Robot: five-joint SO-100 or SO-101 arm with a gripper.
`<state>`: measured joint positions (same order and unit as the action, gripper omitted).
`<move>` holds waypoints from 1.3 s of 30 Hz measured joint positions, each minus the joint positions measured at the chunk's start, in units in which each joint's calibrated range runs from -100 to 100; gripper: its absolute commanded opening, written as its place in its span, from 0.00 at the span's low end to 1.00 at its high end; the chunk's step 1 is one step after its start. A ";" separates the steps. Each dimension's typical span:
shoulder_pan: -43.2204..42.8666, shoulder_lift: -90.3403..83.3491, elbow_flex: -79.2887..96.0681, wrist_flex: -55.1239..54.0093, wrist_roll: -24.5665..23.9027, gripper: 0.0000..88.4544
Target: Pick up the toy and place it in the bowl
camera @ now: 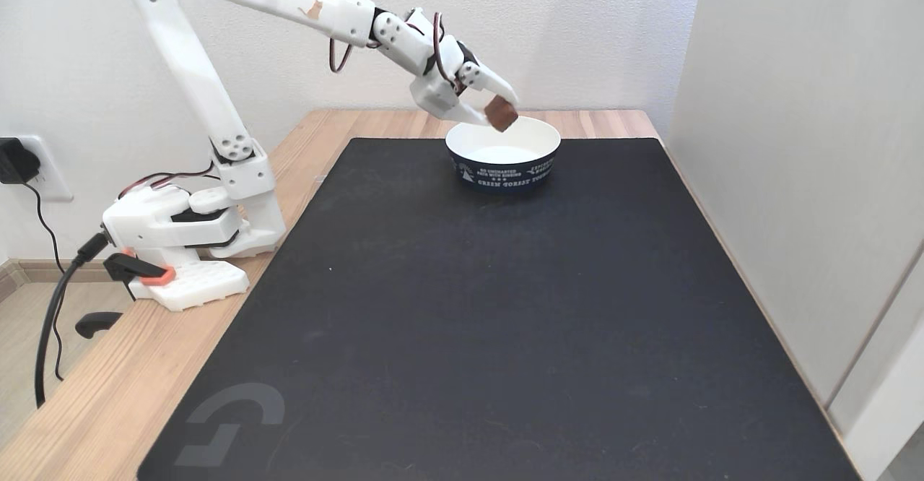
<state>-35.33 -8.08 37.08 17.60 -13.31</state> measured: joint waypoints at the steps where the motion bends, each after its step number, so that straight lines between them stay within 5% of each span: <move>1: 0.00 0.50 -0.09 0.00 0.00 0.13; 2: 0.08 1.08 -0.09 0.00 0.00 0.28; 5: 0.42 1.58 -0.09 -0.17 0.00 0.42; 11: -0.33 2.58 0.19 -0.17 0.00 0.27; 15: -0.33 2.58 -0.09 -0.17 0.00 0.01; 24: 6.99 -15.57 0.85 6.25 0.36 0.02; 32: 26.80 -47.04 29.57 12.75 6.59 0.02; 39: 35.12 -69.44 50.07 12.75 6.85 0.02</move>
<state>-0.21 -77.52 87.15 30.35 -6.46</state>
